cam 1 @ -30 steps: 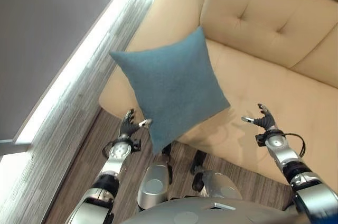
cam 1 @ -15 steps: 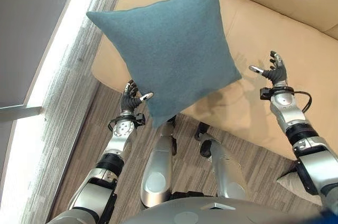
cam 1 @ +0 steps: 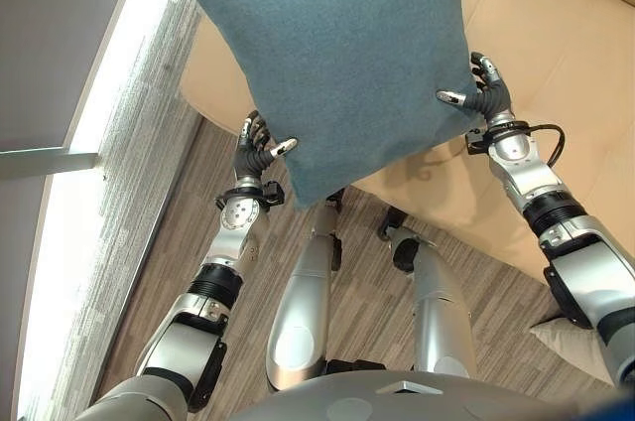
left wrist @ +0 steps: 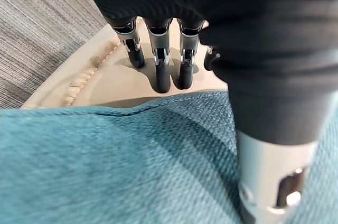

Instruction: Pick up all the scattered cushions and arrange them neatly on the sofa.

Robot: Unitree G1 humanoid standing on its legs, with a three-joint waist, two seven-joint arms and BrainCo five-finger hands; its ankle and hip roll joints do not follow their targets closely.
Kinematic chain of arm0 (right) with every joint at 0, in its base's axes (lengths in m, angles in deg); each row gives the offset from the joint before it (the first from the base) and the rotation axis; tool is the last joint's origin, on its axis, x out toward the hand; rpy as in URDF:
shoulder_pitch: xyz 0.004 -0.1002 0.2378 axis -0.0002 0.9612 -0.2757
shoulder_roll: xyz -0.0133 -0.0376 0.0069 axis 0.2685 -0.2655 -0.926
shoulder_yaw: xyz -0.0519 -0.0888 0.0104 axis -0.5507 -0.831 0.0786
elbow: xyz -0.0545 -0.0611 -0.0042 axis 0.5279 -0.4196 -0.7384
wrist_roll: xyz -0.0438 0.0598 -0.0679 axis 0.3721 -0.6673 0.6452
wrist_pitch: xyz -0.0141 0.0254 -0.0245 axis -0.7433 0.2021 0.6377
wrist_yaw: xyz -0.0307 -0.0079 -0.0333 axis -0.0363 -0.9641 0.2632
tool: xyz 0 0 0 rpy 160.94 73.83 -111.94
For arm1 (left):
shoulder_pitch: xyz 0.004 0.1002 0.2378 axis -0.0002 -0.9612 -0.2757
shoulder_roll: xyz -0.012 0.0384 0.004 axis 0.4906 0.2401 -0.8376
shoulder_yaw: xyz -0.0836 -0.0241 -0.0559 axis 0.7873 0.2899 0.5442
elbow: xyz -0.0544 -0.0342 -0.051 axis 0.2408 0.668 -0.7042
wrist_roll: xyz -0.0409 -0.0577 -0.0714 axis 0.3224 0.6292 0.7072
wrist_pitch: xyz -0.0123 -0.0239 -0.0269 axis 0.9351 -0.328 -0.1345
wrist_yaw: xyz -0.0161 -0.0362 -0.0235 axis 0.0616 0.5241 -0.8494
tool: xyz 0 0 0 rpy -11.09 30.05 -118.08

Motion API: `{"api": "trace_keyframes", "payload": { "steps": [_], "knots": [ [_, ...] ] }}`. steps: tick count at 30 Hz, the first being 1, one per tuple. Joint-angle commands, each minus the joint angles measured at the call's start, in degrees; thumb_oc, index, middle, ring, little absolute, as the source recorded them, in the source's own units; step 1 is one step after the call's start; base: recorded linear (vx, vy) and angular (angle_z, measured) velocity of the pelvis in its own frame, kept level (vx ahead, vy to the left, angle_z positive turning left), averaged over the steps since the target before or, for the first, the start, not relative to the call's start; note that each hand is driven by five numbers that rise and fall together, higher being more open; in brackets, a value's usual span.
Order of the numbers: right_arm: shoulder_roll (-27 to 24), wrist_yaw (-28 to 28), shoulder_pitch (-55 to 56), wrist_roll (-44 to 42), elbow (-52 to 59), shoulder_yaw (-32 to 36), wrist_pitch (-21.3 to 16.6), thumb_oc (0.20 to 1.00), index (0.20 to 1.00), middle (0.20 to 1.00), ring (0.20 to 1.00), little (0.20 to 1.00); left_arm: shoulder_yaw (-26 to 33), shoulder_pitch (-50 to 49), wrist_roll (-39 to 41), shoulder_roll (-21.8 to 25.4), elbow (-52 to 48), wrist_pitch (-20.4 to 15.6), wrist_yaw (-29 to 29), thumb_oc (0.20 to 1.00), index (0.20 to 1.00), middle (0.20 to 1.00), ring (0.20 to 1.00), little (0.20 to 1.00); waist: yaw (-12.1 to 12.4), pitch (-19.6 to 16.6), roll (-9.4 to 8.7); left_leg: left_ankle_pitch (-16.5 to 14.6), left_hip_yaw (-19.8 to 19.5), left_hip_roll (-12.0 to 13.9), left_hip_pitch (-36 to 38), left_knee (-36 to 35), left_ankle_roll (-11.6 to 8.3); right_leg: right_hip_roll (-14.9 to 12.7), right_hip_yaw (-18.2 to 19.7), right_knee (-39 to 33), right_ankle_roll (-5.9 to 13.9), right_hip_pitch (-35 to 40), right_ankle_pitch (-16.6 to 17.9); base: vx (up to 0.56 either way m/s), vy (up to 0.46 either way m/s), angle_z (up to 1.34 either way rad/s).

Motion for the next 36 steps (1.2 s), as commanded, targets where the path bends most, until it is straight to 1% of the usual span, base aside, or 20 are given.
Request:
{"api": "trace_keyframes", "payload": {
  "steps": [1, 2, 5, 6, 7, 8, 9, 13, 14, 15, 16, 19, 20, 21, 22, 26, 29, 31, 34, 36],
  "knots": [
    [1.72, 0.20, -0.72, 0.26, -0.92, -3.68, -2.07, 1.000, 1.000, 1.000, 1.000, 1.000, -2.99, 8.29, -0.02, -3.25, -3.25, -5.03, 0.44, 1.000, 1.000, 1.000, 1.000, 1.000, -0.62, -2.79, -1.21, -9.00, -1.01, 1.33, 2.67, 3.68, -4.45, -1.10, 4.82, -21.64, 10.44, 7.26, 11.94, 0.02, -0.012, 0.08],
    [1.73, 0.21, -0.74, 0.27, -0.94, -3.70, -2.07, 1.000, 1.000, 1.000, 1.000, 1.000, -2.98, 8.28, -0.04, -3.26, -3.28, -5.01, 0.42, 1.000, 1.000, 1.000, 1.000, 1.000, -0.64, -2.83, -1.21, -8.99, -1.02, 1.32, 2.64, 3.67, -4.45, -1.11, 4.82, -21.62, 10.44, 7.22, 11.93, 0.03, -0.015, 0.09],
    [7.70, 1.07, -1.15, 0.07, -0.21, -4.21, -2.83, 1.000, 1.000, 1.000, 1.000, 1.000, -4.50, 11.07, -0.63, -6.58, -5.81, -5.81, -2.02, 1.000, 1.000, 1.000, 1.000, 1.000, -0.82, -2.85, -0.86, -8.10, -1.40, 0.88, 2.36, 1.87, -4.56, -1.03, 5.18, -21.99, 10.56, 6.21, 11.96, 0.04, -0.007, 0.03],
    [8.94, 1.23, -0.83, -1.19, 0.37, -3.56, -3.34, 0.947, 0.947, 0.947, 0.947, 0.947, -4.66, 11.34, -0.68, -7.01, -5.87, -5.93, -2.43, 1.000, 1.000, 1.000, 1.000, 1.000, -0.99, -2.88, -0.81, -8.02, -1.38, 0.78, 2.54, 1.49, -4.56, -1.00, 5.23, -22.07, 10.59, 6.25, 11.97, 0.04, 0.022, 0.00],
    [11.04, 1.65, 0.09, -3.16, 2.15, -2.29, -4.59, 0.200, 0.200, 0.200, 0.200, 0.200, -5.12, 11.34, -1.04, -7.79, -6.47, -6.05, -3.11, 0.793, 0.793, 0.793, 0.793, 0.793, -1.46, -2.93, -0.81, -7.91, -1.27, 0.68, 3.11, 0.77, -4.55, -0.91, 5.32, -22.26, 10.67, 6.52, 12.06, 0.03, 0.050, 0.00],
    [13.10, 1.88, 1.51, -5.14, 4.75, -1.28, -6.20, 0.200, 0.200, 0.200, 0.200, 0.200, -5.55, 11.03, -1.60, -8.48, -6.92, -6.05, -3.79, 0.398, 0.398, 0.398, 0.398, 0.398, -2.00, -2.91, -0.86, -8.01, -1.23, 0.68, 3.87, 0.28, -4.43, -0.75, 5.54, -22.64, 10.71, 7.02, 12.17, 0.03, 0.050, 0.00],
    [13.65, 2.10, 2.25, -5.40, 5.91, -0.95, -6.72, 0.200, 0.200, 0.200, 0.200, 0.200, -5.70, 10.76, -1.98, -8.66, -7.02, -5.87, -4.01, 0.200, 0.200, 0.200, 0.200, 0.200, -2.20, -2.93, -0.91, -8.01, -1.19, 0.65, 4.38, -0.04, -4.37, -0.65, 5.64, -22.93, 10.77, 7.41, 12.32, 0.03, 0.055, 0.00],
    [14.50, 2.46, 4.71, -5.27, 9.72, -0.13, -7.77, 0.200, 0.200, 0.200, 0.200, 0.200, -6.12, 9.72, -3.00, -9.01, -8.27, -5.56, -4.56, 0.200, 0.200, 0.200, 0.200, 0.200, -2.83, -3.02, -1.20, -8.09, -1.16, 0.65, 6.08, -0.67, -4.28, -0.48, 5.71, -23.56, 10.93, 8.93, 12.54, 0.02, 0.030, -0.05],
    [14.42, 2.37, 7.96, -4.13, 13.68, 0.23, -7.96, 0.200, 0.200, 0.200, 0.200, 0.200, -6.35, 7.57, -3.61, -8.85, -9.84, -5.10, -4.44, 0.200, 0.200, 0.200, 0.200, 0.200, -3.56, -3.41, -1.59, -8.33, -1.00, 0.68, 8.82, -1.51, -4.16, -0.30, 5.82, -24.34, 11.00, 11.60, 12.70, -0.03, 0.087, -0.04],
    [14.31, 2.10, 10.76, -3.95, 16.57, 0.87, -7.85, 0.200, 0.200, 0.200, 0.200, 0.200, -6.45, 5.66, -3.81, -8.52, -11.26, -4.43, -4.00, 0.200, 0.200, 0.200, 0.200, 0.200, -4.27, -3.28, -2.08, -7.09, -0.42, 0.29, 10.29, -1.85, -3.68, -0.68, 5.50, -25.00, 10.59, 13.30, 14.19, -0.03, 0.087, 0.00],
    [14.32, 2.12, 10.84, -3.93, 16.64, 0.87, -7.81, 0.200, 0.200, 0.200, 0.200, 0.200, -6.47, 5.59, -3.82, -8.52, -11.30, -4.41, -4.01, 0.200, 0.200, 0.200, 0.200, 0.200, -4.27, -3.23, -2.09, -7.04, -0.41, 0.27, 10.43, -1.95, -3.68, -0.69, 5.50, -25.08, 10.60, 13.43, 14.23, -0.02, 0.081, -0.02],
    [13.57, 1.11, 18.62, -2.25, 21.44, 1.88, -7.00, 0.200, 0.200, 0.200, 0.200, 0.200, -5.62, -0.50, -4.06, -7.23, -13.75, -2.98, -2.63, 0.200, 0.200, 0.200, 0.200, 0.200, -5.37, -4.40, -2.82, -7.94, 0.57, 0.28, 16.93, -3.86, -3.18, -0.13, 5.95, -26.99, 10.75, 19.46, 14.33, 0.08, 0.059, -0.10],
    [13.57, 1.13, 18.71, -2.23, 21.51, 1.87, -6.97, 0.200, 0.200, 0.200, 0.200, 0.200, -5.64, -0.59, -4.07, -7.22, -13.80, -2.96, -2.63, 0.200, 0.200, 0.200, 0.200, 0.200, -5.32, -4.31, -2.82, -7.93, 0.61, 0.29, 17.15, -3.96, -3.18, -0.11, 5.98, -27.05, 10.76, 19.64, 14.35, 0.16, 0.055, -0.31],
    [13.47, -0.33, 24.56, -1.48, 24.28, 2.71, -6.21, 0.200, 0.200, 0.200, 0.200, 0.200, -4.96, -6.14, -3.12, -6.66, -15.28, -2.16, -1.12, 0.200, 0.200, 0.200, 0.200, 0.200, -5.97, -5.51, -3.24, -8.56, 1.62, 0.43, 21.96, -5.08, -2.90, 0.20, 6.75, -28.61, 10.95, 24.70, 14.32, 0.12, 0.031, -0.47],
    [13.47, -0.33, 24.60, -1.47, 24.31, 2.71, -6.20, 0.200, 0.200, 0.200, 0.200, 0.200, -4.97, -6.18, -3.12, -6.65, -15.31, -2.15, -1.12, 0.200, 0.200, 0.200, 0.200, 0.200, -5.93, -5.42, -3.24, -8.55, 1.66, 0.43, 22.13, -5.16, -2.90, 0.21, 6.78, -28.66, 10.95, 24.85, 14.34, 0.19, 0.039, -0.45],
    [10.13, -1.77, 33.63, 2.35, 29.38, 7.38, -4.98, 0.200, 0.200, 0.200, 0.200, 0.200, -2.14, -14.57, -3.17, -3.41, -17.77, -0.42, 1.87, 0.200, 0.200, 0.200, 0.200, 0.200, -7.42, -7.86, -3.03, -9.81, 3.51, 0.69, 30.22, -6.12, -2.44, 1.27, 7.89, -30.38, 11.33, 32.46, 13.33, 0.12, 0.012, -0.30],
    [8.68, -1.86, 37.79, 4.01, 32.19, 10.73, -4.72, 0.200, 0.200, 0.200, 0.200, 0.200, -1.42, -18.01, -3.70, -1.65, -19.55, 0.29, 3.78, 0.200, 0.200, 0.200, 0.200, 0.200, -8.20, -9.49, -2.55, -10.50, 4.62, 1.33, 33.58, -5.98, -2.76, 1.94, 8.10, -30.70, 11.34, 35.67, 12.27, 0.07, -0.031, -0.19],
    [8.52, -2.40, 43.32, 4.75, 35.36, 14.46, -4.23, 0.200, 0.200, 0.200, 0.200, 0.200, -1.22, -22.11, -4.60, -0.23, -21.34, 1.45, 5.87, 0.200, 0.200, 0.200, 0.200, 0.200, -9.56, -11.58, -2.03, -11.43, 5.80, 2.45, 37.05, -4.56, -3.32, 3.10, 8.45, -30.29, 10.87, 39.78, 10.10, 0.03, -0.108, -0.01],
    [8.35, -2.81, 47.12, 6.23, 37.69, 15.73, -3.79, 0.200, 0.200, 0.200, 0.200, 0.200, -1.07, -24.70, -4.59, -0.17, -22.96, 2.19, 6.54, 0.200, 0.200, 0.200, 0.200, 0.200, -10.58, -13.51, -2.02, -13.57, 6.33, 2.39, 39.94, -2.78, -2.79, 3.71, 9.37, -29.20, 10.40, 42.50, 8.45, 0.03, -0.046, -0.05],
    [8.63, -2.51, 47.96, 6.83, 38.24, 15.94, -3.64, 0.200, 0.200, 0.200, 0.200, 0.200, -0.90, -25.39, -3.72, -0.73, -23.40, 2.14, 6.21, 0.200, 0.200, 0.200, 0.200, 0.200, -10.69, -13.27, -2.08, -14.52, 5.57, 1.82, 40.32, -0.61, -2.52, 3.61, 10.23, -28.57, 10.24, 43.41, 8.09, -0.01, 0.033, -0.22]
  ]
}}
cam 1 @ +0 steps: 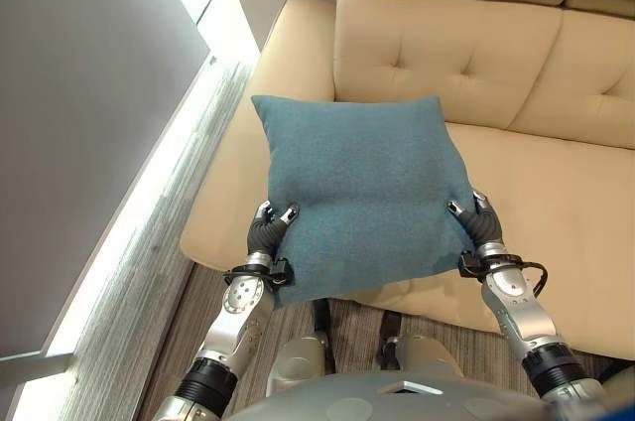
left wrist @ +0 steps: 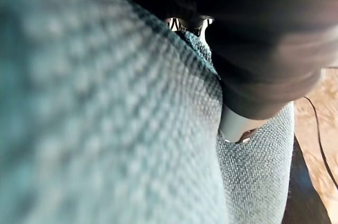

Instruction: Pick up all the scattered cushions and arrange them neatly on the sofa.

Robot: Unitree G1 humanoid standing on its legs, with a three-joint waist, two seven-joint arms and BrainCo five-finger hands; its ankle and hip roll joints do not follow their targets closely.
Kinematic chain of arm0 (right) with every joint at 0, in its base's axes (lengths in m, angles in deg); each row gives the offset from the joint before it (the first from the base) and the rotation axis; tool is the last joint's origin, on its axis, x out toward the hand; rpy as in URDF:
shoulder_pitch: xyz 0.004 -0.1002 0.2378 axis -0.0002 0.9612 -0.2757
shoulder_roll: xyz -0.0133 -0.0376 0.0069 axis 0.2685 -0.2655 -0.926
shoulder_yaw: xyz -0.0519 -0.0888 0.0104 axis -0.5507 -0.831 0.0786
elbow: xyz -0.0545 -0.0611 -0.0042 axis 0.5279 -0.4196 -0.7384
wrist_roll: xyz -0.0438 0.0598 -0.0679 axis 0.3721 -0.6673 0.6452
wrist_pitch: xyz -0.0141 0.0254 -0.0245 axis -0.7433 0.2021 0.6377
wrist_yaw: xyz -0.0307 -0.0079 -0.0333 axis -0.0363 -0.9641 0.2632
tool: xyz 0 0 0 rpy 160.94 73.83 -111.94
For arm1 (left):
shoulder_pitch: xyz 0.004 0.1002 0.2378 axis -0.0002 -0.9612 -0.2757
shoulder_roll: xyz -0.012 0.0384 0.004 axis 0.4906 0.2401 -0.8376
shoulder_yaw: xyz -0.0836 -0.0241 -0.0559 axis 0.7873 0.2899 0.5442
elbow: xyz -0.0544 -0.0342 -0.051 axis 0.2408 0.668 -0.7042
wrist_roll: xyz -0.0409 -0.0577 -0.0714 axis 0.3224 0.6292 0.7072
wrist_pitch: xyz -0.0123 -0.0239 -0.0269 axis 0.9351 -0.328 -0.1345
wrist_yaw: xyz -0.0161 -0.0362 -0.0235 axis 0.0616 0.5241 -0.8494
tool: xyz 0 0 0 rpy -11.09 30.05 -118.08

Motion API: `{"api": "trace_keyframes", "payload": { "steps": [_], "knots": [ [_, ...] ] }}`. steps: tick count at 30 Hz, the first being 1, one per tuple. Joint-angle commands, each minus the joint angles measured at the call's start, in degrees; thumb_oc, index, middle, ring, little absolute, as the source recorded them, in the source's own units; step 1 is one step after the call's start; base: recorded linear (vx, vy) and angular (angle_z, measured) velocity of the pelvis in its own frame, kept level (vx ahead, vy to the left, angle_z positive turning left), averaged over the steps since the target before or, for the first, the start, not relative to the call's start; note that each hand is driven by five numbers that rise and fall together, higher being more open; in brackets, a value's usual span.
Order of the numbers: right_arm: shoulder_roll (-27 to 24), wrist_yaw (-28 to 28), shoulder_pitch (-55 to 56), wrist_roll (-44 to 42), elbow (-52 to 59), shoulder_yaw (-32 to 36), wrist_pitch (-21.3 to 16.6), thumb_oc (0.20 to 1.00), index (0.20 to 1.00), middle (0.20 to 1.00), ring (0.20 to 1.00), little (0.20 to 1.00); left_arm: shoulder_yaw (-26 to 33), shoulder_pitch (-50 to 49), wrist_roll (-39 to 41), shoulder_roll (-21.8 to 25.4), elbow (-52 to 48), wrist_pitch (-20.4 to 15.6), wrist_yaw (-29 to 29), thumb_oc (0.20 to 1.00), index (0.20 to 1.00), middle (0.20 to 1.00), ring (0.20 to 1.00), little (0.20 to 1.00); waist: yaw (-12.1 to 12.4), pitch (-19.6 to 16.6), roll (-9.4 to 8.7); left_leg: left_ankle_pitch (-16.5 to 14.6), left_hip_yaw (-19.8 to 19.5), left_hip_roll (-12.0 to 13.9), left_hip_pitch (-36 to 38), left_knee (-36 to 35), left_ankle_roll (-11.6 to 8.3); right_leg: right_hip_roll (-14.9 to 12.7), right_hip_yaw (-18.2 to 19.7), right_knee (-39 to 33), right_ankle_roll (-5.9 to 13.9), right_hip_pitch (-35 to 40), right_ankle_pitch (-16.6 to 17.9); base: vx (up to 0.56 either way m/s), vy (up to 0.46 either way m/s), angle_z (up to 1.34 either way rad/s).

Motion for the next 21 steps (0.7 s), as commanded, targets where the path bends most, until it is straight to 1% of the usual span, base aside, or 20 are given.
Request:
{"api": "trace_keyframes", "payload": {
  "steps": [1, 3, 4, 6, 7, 8, 9, 10, 11, 13, 14, 15, 17, 18, 19, 20, 21],
  "knots": [
    [0.44, 0.58, -4.26, 2.16, 4.91, 2.13, -3.84, 0.200, 0.200, 0.200, 0.200, 0.200, 2.27, 3.83, -0.24, 0.15, -4.88, -3.83, 0.53, 0.200, 0.200, 0.200, 0.200, 0.200, -0.59, -0.15, -3.80, -11.17, -1.41, -1.09, 3.01, 7.67, -1.78, -2.80, 4.15, -5.09, 6.41, 3.36, 3.39, -0.05, 0.050, -0.33],
    [0.47, 1.29, -4.03, 2.46, 6.09, 2.94, -4.21, 0.200, 0.200, 0.200, 0.200, 0.200, 1.62, 4.55, -1.20, 0.09, -5.28, -3.69, 0.16, 0.200, 0.200, 0.200, 0.200, 0.200, -0.64, -0.56, -4.04, -11.20, -5.53, -4.85, 0.69, 7.89, -1.40, -2.48, 4.91, -4.96, 6.45, 3.56, 3.92, -0.05, 0.055, -0.33],
    [0.31, 1.33, -4.38, 2.55, 6.31, 2.80, -3.94, 0.200, 0.200, 0.200, 0.200, 0.200, 1.56, 4.89, -1.71, 0.18, -5.34, -3.67, 0.20, 0.200, 0.200, 0.200, 0.200, 0.200, -0.78, -1.13, -3.86, -11.33, -5.93, -5.33, 0.75, 7.36, -1.10, -2.20, 5.61, -4.91, 6.62, 3.46, 4.14, 0.02, 0.094, -0.18],
    [0.33, 1.30, -4.25, 3.24, 6.65, 2.79, -3.88, 0.200, 0.200, 0.200, 0.200, 0.200, 1.11, 4.41, -3.25, 0.53, -5.67, -3.27, 0.59, 0.200, 0.200, 0.200, 0.200, 0.200, -1.08, -2.40, -3.21, -11.07, -5.09, -5.61, 3.83, 3.86, 0.43, -1.68, 7.11, -4.81, 7.33, 4.21, 3.90, 0.07, 0.167, -0.27],
    [0.33, 1.31, -4.22, 3.25, 6.68, 2.80, -3.86, 0.200, 0.200, 0.200, 0.200, 0.200, 1.10, 4.40, -3.26, 0.53, -5.66, -3.28, 0.59, 0.200, 0.200, 0.200, 0.200, 0.200, -0.99, -2.34, -3.21, -11.02, -5.01, -5.60, 4.00, 3.70, 0.43, -1.67, 7.19, -4.78, 7.33, 4.26, 3.89, 0.02, 0.178, -0.76],
    [0.66, 0.98, -4.55, 3.56, 6.76, 2.25, -3.59, 0.200, 0.200, 0.200, 0.200, 0.200, 1.27, 4.01, -3.59, 0.87, -5.73, -3.12, 0.29, 0.200, 0.200, 0.200, 0.200, 0.200, -0.92, -2.28, -2.95, -10.67, -3.63, -5.62, 5.23, 2.22, 1.05, -1.95, 7.85, -2.88, 7.86, 3.62, 3.93, -0.01, 0.076, -0.88],
    [0.67, 0.99, -4.56, 3.56, 6.77, 2.25, -3.58, 0.200, 0.200, 0.200, 0.200, 0.200, 1.27, 4.01, -3.59, 0.87, -5.72, -3.13, 0.29, 0.200, 0.200, 0.200, 0.200, 0.200, -0.71, -2.20, -2.96, -10.62, -3.43, -5.61, 5.42, 2.05, 1.06, -1.93, 8.06, -2.73, 7.87, 3.59, 3.86, -0.06, 0.167, -0.90],
    [0.86, 0.76, -5.33, 4.24, 6.94, 1.54, -3.56, 0.200, 0.200, 0.200, 0.200, 0.200, 1.85, 3.19, -3.85, 1.35, -6.06, -3.14, 0.37, 0.200, 0.200, 0.200, 0.200, 0.200, 0.03, -1.51, -2.32, -10.42, -2.13, -5.62, 6.12, 1.18, 1.91, -2.44, 8.15, 0.68, 8.58, 1.99, 3.49, -0.07, 0.125, -0.93],
    [1.02, 0.64, -5.71, 4.54, 6.95, 1.11, -3.54, 0.200, 0.200, 0.200, 0.200, 0.200, 2.23, 2.63, -3.83, 1.60, -6.20, -3.15, 0.52, 0.200, 0.200, 0.200, 0.200, 0.200, 0.44, -1.07, -2.01, -10.28, -1.28, -5.39, 6.70, 0.83, 2.15, -2.81, 7.92, 3.34, 9.06, 0.59, 3.53, -0.06, 0.147, -1.19],
    [1.62, 0.19, -5.76, 4.78, 6.92, 0.56, -3.44, 0.200, 0.200, 0.200, 0.200, 0.200, 2.81, 2.03, -3.85, 1.87, -5.95, -3.11, 0.49, 0.200, 0.200, 0.200, 0.200, 0.200, 0.90, -0.77, -1.78, -10.56, -0.33, -5.36, 7.56, 0.36, 2.56, -3.70, 7.71, 5.89, 9.75, -0.98, 3.38, 0.00, 0.032, -1.09],
    [1.96, 0.12, -5.98, 5.29, 7.11, 0.37, -3.31, 0.200, 0.200, 0.200, 0.200, 0.200, 3.39, 1.51, -3.44, 1.59, -5.64, -3.10, 0.37, 0.200, 0.200, 0.200, 0.200, 0.200, 1.33, -0.61, -1.56, -10.87, 0.28, -5.23, 8.14, 0.02, 2.69, -5.38, 6.73, 5.56, 10.47, -1.93, 4.42, 0.01, -0.022, -0.52],
    [1.96, 0.13, -5.98, 5.30, 7.12, 0.37, -3.30, 0.200, 0.200, 0.200, 0.200, 0.200, 3.39, 1.50, -3.44, 1.59, -5.64, -3.10, 0.37, 0.200, 0.200, 0.200, 0.200, 0.200, 1.36, -0.60, -1.55, -10.88, 0.31, -5.22, 8.16, 0.02, 2.69, -5.36, 6.75, 5.55, 10.48, -1.92, 4.43, 0.01, -0.070, -0.30],
    [1.93, 0.05, -6.76, 5.53, 7.68, -0.10, -3.08, 0.200, 0.200, 0.200, 0.200, 0.200, 3.83, 1.28, -2.88, 1.43, -5.69, -3.25, 0.35, 0.200, 0.200, 0.200, 0.200, 0.200, 1.79, -0.57, -1.24, -11.34, 0.86, -4.84, 8.36, -0.27, 2.53, -7.23, 5.73, 2.64, 10.75, -2.75, 6.63, 0.09, -0.168, -0.34],
    [1.59, 0.09, -7.89, 6.18, 8.89, -0.02, -3.00, 0.200, 0.200, 0.200, 0.200, 0.200, 4.31, 2.01, -3.03, 1.55, -6.39, -3.68, 0.04, 0.200, 0.200, 0.200, 0.200, 0.200, 1.63, 0.56, -1.02, -12.48, 0.09, -4.22, 9.62, 0.25, 2.25, -9.80, 6.12, -0.87, 11.64, -6.82, 9.98, 0.20, -0.265, -0.29],
    [1.32, 0.14, -7.94, 6.68, 9.31, 0.12, -2.99, 0.200, 0.200, 0.200, 0.200, 0.200, 4.27, 2.45, -3.11, 1.48, -6.32, -3.82, -0.09, 0.200, 0.200, 0.200, 0.200, 0.200, 1.39, 1.06, -1.09, -12.99, -0.25, -4.09, 10.04, 0.89, 2.17, -9.99, 6.49, -0.59, 11.76, -7.69, 10.45, 0.38, -0.448, 0.12],
    [0.82, 0.22, -7.25, 7.43, 9.33, 0.40, -3.17, 0.200, 0.200, 0.200, 0.200, 0.200, 3.57, 3.10, -3.71, 0.96, -6.27, -4.25, 0.32, 0.200, 0.200, 0.200, 0.200, 0.200, 1.09, 0.60, -2.46, -14.56, -1.39, -4.03, 11.32, 1.86, 1.17, -10.06, 6.22, -1.35, 11.71, -5.90, 10.25, 0.24, -0.278, 0.42],
    [0.82, 0.23, -7.25, 7.44, 9.31, 0.40, -3.19, 0.200, 0.200, 0.200, 0.200, 0.200, 3.56, 3.10, -3.72, 0.95, -6.26, -4.26, 0.31, 0.200, 0.200, 0.200, 0.200, 0.200, 1.01, 0.61, -2.43, -14.59, -1.48, -3.99, 11.31, 1.91, 1.14, -10.05, 6.10, -1.38, 11.70, -5.82, 10.23, 0.25, -0.301, 0.63]
  ]
}}
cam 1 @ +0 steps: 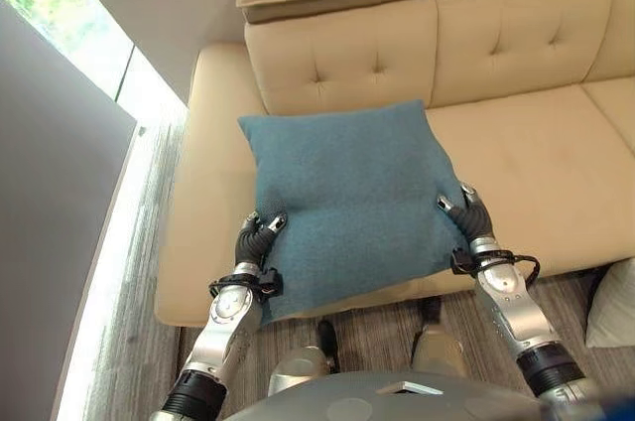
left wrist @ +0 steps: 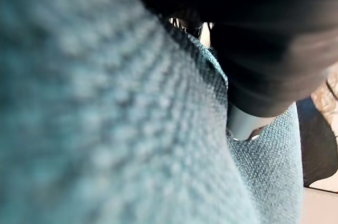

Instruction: Pick up all the scattered cushions and arrange them neatly on the sofa.

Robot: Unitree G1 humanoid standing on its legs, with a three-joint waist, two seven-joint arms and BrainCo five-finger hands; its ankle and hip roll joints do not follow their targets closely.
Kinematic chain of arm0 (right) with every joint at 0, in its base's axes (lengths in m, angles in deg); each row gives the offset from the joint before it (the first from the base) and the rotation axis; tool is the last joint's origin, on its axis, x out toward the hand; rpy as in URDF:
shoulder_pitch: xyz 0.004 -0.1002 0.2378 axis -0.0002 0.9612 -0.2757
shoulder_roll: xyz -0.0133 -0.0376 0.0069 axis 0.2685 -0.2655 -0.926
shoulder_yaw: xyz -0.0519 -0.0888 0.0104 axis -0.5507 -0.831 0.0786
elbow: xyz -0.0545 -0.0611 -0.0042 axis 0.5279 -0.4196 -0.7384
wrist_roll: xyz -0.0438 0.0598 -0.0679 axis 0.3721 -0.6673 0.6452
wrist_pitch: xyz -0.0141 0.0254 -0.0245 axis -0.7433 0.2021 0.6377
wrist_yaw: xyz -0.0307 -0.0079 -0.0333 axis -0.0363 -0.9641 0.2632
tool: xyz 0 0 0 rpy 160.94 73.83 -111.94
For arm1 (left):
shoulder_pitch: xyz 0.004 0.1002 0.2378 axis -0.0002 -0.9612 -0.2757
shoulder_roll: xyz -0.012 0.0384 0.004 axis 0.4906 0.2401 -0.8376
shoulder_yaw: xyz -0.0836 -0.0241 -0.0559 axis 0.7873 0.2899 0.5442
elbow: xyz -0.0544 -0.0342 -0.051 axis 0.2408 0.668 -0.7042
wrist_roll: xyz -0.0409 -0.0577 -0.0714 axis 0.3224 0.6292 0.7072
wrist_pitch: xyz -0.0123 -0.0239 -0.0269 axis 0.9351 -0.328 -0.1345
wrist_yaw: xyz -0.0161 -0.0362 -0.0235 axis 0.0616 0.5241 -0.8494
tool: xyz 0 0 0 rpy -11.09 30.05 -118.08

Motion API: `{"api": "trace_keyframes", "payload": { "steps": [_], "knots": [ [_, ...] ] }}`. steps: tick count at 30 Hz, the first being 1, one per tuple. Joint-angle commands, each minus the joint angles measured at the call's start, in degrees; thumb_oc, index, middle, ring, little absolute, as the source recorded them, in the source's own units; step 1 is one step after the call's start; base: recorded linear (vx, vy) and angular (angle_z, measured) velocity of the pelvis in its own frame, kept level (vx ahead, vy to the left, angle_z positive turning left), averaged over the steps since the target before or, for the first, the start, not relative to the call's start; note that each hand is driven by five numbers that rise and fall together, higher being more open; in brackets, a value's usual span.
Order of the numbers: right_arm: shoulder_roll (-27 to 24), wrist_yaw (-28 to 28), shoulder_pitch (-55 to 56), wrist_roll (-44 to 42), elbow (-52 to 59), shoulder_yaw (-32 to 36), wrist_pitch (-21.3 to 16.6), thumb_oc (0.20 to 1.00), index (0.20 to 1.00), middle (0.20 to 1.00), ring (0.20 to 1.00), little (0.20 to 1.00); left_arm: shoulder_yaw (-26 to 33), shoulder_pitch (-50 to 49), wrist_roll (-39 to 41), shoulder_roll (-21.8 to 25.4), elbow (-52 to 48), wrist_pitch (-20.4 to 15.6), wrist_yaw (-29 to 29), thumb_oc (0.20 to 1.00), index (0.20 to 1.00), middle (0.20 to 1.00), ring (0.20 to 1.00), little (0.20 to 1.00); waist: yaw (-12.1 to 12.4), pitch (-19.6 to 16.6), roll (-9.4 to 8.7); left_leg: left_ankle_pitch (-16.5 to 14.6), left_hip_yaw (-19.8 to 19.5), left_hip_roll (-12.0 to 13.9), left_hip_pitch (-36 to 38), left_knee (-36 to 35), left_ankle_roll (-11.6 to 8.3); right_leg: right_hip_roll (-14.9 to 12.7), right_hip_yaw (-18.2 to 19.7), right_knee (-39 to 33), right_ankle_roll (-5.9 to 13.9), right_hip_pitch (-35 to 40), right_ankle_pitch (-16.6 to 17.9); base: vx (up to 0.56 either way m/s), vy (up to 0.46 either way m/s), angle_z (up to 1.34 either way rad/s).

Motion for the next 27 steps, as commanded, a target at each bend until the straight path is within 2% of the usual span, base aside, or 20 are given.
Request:
{"api": "trace_keyframes", "payload": {
  "steps": [1, 2, 5, 6, 8, 11, 12, 19, 23, 27],
  "knots": [
    [-0.41, 0.33, -3.55, 0.92, 7.21, 2.37, -4.95, 0.200, 0.200, 0.200, 0.200, 0.200, -0.32, 4.38, -1.03, -0.32, -6.47, -5.51, 0.83, 0.200, 0.200, 0.200, 0.200, 0.200, 0.37, -2.31, -1.93, -8.67, -4.77, -2.12, 3.52, 3.79, 0.76, 3.21, -1.24, 2.36, 1.47, -0.36, -3.46, 0.18, -0.272, 0.29],
    [-1.33, 0.52, -2.30, 0.97, 7.41, 3.23, -5.03, 0.200, 0.200, 0.200, 0.200, 0.200, -1.02, 4.45, -0.01, -1.10, -6.46, -5.53, 0.93, 0.200, 0.200, 0.200, 0.200, 0.200, -0.36, -3.00, -2.08, -9.06, -5.57, -0.39, 2.72, 5.68, -0.66, 4.11, -2.03, 1.86, 0.54, 0.92, -4.31, 0.23, -0.358, 0.14],
    [-3.09, 1.16, -1.57, 0.14, 7.58, 4.50, -4.98, 0.200, 0.200, 0.200, 0.200, 0.200, -2.21, 5.49, 1.07, -1.78, -5.93, -5.27, 1.26, 0.200, 0.200, 0.200, 0.200, 0.200, -0.97, -2.70, -2.53, -7.58, -6.40, 0.69, -2.02, 14.02, -2.98, 5.39, -4.40, -0.71, -1.51, 4.60, -6.02, 0.15, -0.318, 0.83],
    [-3.54, 1.05, -1.43, -0.36, 7.52, 4.82, -4.99, 0.200, 0.200, 0.200, 0.200, 0.200, -2.54, 5.74, 1.24, -1.80, -5.88, -4.92, 1.64, 0.200, 0.200, 0.200, 0.200, 0.200, -0.91, -2.11, -2.82, -6.96, -6.56, 0.72, -5.43, 15.93, -3.01, 5.54, -5.18, -1.85, -2.15, 6.00, -6.97, 0.09, -0.126, 0.65],
    [-3.64, 1.00, -0.88, -0.71, 7.29, 5.02, -4.94, 0.200, 0.200, 0.200, 0.200, 0.200, -2.50, 5.84, 0.68, -1.59, -5.77, -4.13, 1.99, 0.200, 0.200, 0.200, 0.200, 0.200, -0.48, -2.14, -3.00, -4.63, -6.22, 0.39, -8.62, 11.62, -2.36, 6.41, -5.22, -3.06, -2.23, 7.76, -7.67, 0.12, -0.046, 0.19],
    [-3.18, 1.48, -0.98, -1.18, 6.75, 5.02, -4.86, 0.200, 0.200, 0.200, 0.200, 0.200, -2.22, 6.05, 0.59, -1.52, -6.45, -4.11, 1.57, 0.200, 0.200, 0.200, 0.200, 0.200, 0.06, -1.65, -2.87, -2.70, -6.00, 0.56, -10.19, 9.92, -2.41, 7.09, -4.70, -2.77, -2.37, 8.53, -8.61, 0.12, 0.063, -0.03],
    [-2.51, 1.49, -0.63, -0.68, 6.97, 5.00, -4.76, 0.200, 0.200, 0.200, 0.200, 0.200, -1.91, 5.27, 0.31, -1.71, -6.54, -3.96, 1.36, 0.200, 0.200, 0.200, 0.200, 0.200, 0.11, -2.11, -2.48, -2.63, -5.47, 0.61, -8.83, 8.16, -2.05, 7.46, -4.57, -2.81, -2.19, 9.46, -9.07, 0.19, 0.132, -0.26],
    [0.17, 3.22, -1.13, 2.63, 7.57, 4.88, -4.22, 0.200, 0.200, 0.200, 0.200, 0.200, -0.72, 4.95, -2.76, 0.06, -7.31, -4.11, -0.32, 0.200, 0.200, 0.200, 0.200, 0.200, 0.65, -3.95, -2.78, -3.15, -2.83, -0.98, -3.47, 2.79, -0.42, 5.94, -2.28, -2.99, -0.57, 10.80, -8.68, 0.15, 0.123, -0.21],
    [0.49, 6.98, -3.87, 7.22, 7.76, 3.92, -4.21, 0.200, 0.200, 0.200, 0.200, 0.200, -0.80, 6.72, -4.60, 0.25, -7.23, -4.62, -2.69, 0.200, 0.200, 0.200, 0.200, 0.200, 0.70, -3.94, -2.65, -3.28, -2.23, -1.12, -2.79, 1.60, -0.09, 5.72, -1.77, -3.46, -0.13, 10.19, -8.06, 0.05, 0.034, -0.02],
    [0.61, 13.70, -12.90, 11.58, 6.49, 0.80, -4.04, 0.200, 0.200, 0.200, 0.200, 0.200, -3.38, 15.00, -6.10, 0.21, -4.77, -5.35, -7.03, 0.200, 0.200, 0.200, 0.200, 0.200, 0.60, -1.24, -2.47, -2.72, -2.42, -0.38, -7.42, 2.30, -0.32, 5.58, -1.62, -3.60, -0.16, 4.99, -6.84, -0.13, -0.022, -0.03]
  ]
}}
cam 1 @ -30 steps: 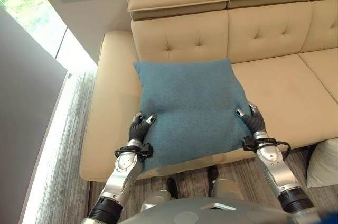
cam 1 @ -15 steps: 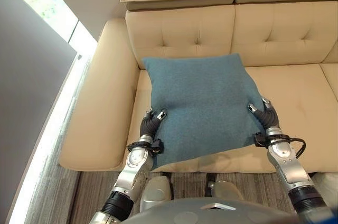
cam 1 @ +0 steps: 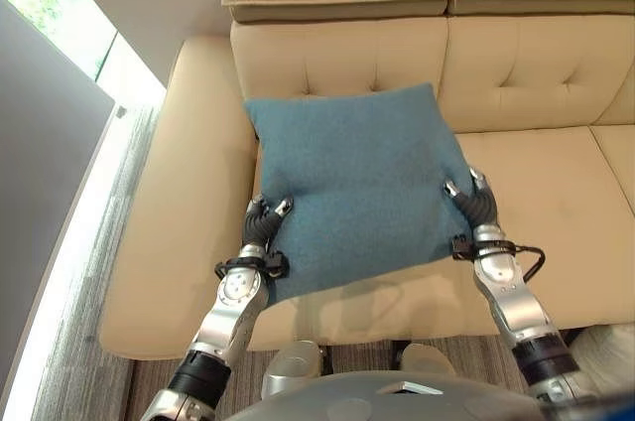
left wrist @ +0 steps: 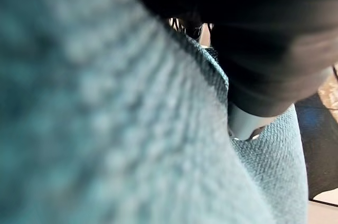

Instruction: Pick up all the scattered cushions and arrange them neatly on the sofa.

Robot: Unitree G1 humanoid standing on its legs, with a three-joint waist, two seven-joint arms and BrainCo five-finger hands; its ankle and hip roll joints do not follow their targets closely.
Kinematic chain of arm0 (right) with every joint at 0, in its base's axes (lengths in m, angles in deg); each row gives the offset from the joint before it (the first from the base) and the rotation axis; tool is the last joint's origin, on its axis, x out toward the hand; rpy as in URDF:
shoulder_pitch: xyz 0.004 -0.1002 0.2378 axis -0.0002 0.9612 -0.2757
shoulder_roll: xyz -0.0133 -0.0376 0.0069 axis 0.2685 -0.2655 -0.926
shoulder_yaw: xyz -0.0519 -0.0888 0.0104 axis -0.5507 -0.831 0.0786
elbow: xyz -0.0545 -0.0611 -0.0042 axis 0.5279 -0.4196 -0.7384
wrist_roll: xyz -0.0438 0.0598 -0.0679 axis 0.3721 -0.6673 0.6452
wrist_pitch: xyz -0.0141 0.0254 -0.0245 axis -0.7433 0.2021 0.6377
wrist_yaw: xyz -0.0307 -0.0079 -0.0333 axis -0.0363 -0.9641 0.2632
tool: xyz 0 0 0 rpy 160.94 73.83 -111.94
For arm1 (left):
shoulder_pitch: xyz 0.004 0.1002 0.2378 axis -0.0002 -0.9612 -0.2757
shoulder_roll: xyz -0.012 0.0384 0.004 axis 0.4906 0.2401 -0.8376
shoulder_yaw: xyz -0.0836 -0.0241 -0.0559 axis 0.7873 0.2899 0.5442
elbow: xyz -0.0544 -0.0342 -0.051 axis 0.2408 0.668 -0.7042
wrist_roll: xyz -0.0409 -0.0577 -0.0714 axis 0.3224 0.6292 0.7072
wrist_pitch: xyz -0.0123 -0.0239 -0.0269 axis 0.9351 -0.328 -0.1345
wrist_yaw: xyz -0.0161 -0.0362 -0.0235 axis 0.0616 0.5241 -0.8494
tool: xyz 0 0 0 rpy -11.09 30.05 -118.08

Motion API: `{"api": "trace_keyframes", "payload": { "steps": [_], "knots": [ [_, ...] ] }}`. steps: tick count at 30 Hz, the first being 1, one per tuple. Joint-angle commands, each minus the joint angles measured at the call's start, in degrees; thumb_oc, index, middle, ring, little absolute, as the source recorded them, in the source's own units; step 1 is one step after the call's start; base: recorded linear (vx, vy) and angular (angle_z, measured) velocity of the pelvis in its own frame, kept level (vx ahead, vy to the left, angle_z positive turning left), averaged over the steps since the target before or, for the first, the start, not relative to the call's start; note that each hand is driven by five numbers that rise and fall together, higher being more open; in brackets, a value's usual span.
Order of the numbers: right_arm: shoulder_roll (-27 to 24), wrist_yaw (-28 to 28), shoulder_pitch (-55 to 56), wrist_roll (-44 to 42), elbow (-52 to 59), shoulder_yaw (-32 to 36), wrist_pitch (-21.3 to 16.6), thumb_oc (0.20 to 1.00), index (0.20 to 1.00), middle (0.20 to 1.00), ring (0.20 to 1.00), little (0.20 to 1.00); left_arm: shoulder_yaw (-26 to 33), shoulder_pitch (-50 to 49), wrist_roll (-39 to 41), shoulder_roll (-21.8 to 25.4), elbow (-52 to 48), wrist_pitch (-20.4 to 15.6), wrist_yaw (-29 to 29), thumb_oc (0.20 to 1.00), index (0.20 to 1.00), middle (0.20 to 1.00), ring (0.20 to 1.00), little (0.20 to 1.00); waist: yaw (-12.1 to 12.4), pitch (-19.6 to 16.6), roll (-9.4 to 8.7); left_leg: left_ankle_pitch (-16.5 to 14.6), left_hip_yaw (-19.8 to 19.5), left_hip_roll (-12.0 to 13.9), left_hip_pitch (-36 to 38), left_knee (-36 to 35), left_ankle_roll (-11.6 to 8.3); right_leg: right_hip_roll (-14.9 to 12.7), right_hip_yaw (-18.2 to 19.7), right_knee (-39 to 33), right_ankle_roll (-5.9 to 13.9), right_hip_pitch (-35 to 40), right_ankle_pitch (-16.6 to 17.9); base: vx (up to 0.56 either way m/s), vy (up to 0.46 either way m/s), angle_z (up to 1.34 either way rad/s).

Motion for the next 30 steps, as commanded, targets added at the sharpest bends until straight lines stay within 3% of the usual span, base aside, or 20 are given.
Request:
{"api": "trace_keyframes", "payload": {
  "steps": [1, 5, 8, 12, 16, 20, 25, 30],
  "knots": [
    [-0.51, 6.21, -8.19, 4.65, 3.46, -1.98, -4.54, 0.200, 0.200, 0.200, 0.200, 0.200, -2.03, 8.78, -4.55, -1.23, -2.74, -6.30, -2.50, 0.200, 0.200, 0.200, 0.200, 0.200, 0.47, -0.47, -0.62, -7.16, -0.09, 2.11, -0.06, 2.49, -3.12, -1.27, 1.63, 1.78, 4.08, -3.85, -0.76, -0.18, -0.051, 0.00],
    [0.21, 9.63, -15.05, 6.13, 0.65, -4.42, -4.13, 0.200, 0.200, 0.200, 0.200, 0.200, -3.52, 16.14, -4.98, -1.59, 0.03, -7.30, -4.96, 0.200, 0.200, 0.200, 0.200, 0.200, 0.14, 0.76, -1.08, -5.95, -0.65, 2.71, -5.86, 3.51, -3.56, -1.01, 1.62, 1.35, 3.82, -9.15, 1.05, -0.13, -0.067, 0.03],
    [0.55, 11.95, -24.07, 4.81, -6.23, -7.51, -3.32, 0.200, 0.200, 0.200, 0.200, 0.200, -5.19, 28.38, -5.34, -1.29, 6.39, -8.09, -8.50, 0.200, 0.200, 0.200, 0.200, 0.200, -0.11, 0.82, -2.10, -3.49, -1.14, 3.09, -12.28, 3.43, -4.33, -0.73, 1.49, 0.68, 3.86, -15.01, 3.10, -0.15, -0.079, -0.05],
    [-0.41, 13.77, -35.41, 3.20, -14.08, -9.50, -3.03, 0.200, 0.200, 0.200, 0.200, 0.200, -7.73, 42.48, -5.34, 1.25, 16.33, -8.47, -10.38, 0.200, 0.200, 0.200, 0.200, 0.200, -0.50, 0.24, -1.57, -0.13, -1.83, 3.58, -16.99, 0.44, -5.54, -0.39, 1.04, 0.23, 4.37, -20.82, 4.52, -0.07, -0.022, -0.06],
    [-2.38, 16.90, -48.69, 3.04, -20.82, -10.87, -3.45, 0.200, 0.200, 0.200, 0.200, 0.200, -10.27, 59.28, -7.40, 4.95, 27.02, -8.29, -12.36, 0.200, 0.200, 0.200, 0.200, 0.200, -0.83, -0.94, -0.02, 1.30, -3.30, 3.52, -24.86, 0.37, -6.72, -0.99, 0.47, 0.23, 5.09, -28.77, 6.17, -0.05, 0.008, 0.03],
    [-4.85, 23.36, -56.72, 8.62, -24.13, -12.17, -3.49, 0.200, 0.200, 0.200, 0.200, 0.200, -10.43, 66.51, -12.78, 5.00, 31.03, -8.53, -18.86, 0.200, 0.200, 0.200, 0.200, 0.200, -0.86, -2.33, 0.46, 2.15, -3.86, 3.66, -29.99, 0.37, -7.33, -1.36, 0.63, 0.23, 5.62, -34.29, 6.84, 0.02, 0.029, -0.02],
    [-9.29, 28.78, -67.16, 13.35, -30.88, -16.81, -1.41, 0.200, 0.200, 0.200, 0.200, 0.200, -12.93, 75.46, -15.85, 5.16, 38.11, -7.90, -23.10, 0.200, 0.200, 0.200, 0.200, 0.200, -0.81, -3.32, 0.32, 2.73, -4.58, 4.02, -34.48, 0.37, -7.86, -1.37, 0.65, 0.23, 6.20, -38.80, 7.44, 0.02, -0.021, 0.00],
    [-11.89, 33.58, -63.22, 21.13, -16.68, -10.70, 1.69, 0.200, 0.200, 0.200, 0.200, 0.200, -6.64, 66.95, -20.19, 4.37, 19.78, -10.69, -29.70, 0.200, 0.200, 0.200, 0.200, 0.200, -0.93, -3.60, 0.41, 2.44, -5.25, 4.08, -36.13, 0.37, -8.00, -1.09, 0.73, 0.23, 6.44, -40.83, 7.02, 0.07, -0.031, 0.00]
  ]
}}
